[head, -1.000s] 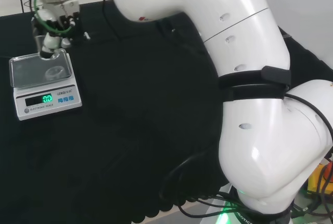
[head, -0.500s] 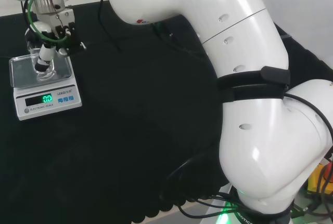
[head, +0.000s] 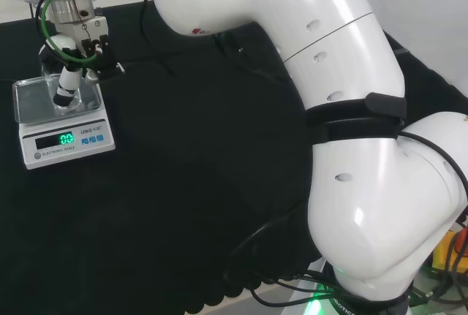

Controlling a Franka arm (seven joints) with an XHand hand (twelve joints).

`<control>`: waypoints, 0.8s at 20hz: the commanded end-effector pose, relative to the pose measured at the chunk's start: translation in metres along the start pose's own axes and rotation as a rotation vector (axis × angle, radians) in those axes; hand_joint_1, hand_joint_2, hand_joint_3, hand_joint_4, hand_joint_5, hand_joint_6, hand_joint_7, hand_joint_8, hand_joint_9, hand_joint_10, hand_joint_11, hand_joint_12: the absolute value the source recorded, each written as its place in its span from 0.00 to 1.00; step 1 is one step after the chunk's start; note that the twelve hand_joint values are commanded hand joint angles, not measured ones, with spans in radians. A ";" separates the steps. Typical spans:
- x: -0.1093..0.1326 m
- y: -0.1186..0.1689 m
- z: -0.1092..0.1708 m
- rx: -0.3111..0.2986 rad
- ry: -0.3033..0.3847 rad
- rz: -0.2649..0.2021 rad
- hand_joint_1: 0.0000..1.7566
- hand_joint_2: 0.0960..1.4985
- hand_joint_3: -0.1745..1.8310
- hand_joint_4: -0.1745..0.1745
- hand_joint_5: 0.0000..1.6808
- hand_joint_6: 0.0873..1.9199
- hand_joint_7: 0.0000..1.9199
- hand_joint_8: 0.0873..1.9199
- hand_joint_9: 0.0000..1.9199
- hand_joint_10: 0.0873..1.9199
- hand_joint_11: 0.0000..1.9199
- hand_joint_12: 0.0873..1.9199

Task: Put the beaker on the electronic balance.

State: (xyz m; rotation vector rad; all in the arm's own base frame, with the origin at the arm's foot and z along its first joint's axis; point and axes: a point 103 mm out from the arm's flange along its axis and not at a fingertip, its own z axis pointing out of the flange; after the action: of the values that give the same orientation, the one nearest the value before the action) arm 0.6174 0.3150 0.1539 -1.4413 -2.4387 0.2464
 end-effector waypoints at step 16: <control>-0.030 -0.044 -0.076 -0.108 0.024 0.024 0.42 0.34 0.29 0.61 0.02 0.00 0.08 0.43 0.18 0.44 0.06 0.79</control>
State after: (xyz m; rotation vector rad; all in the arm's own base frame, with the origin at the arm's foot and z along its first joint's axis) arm 0.6204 0.2949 0.1922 -1.4519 -2.4370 0.1784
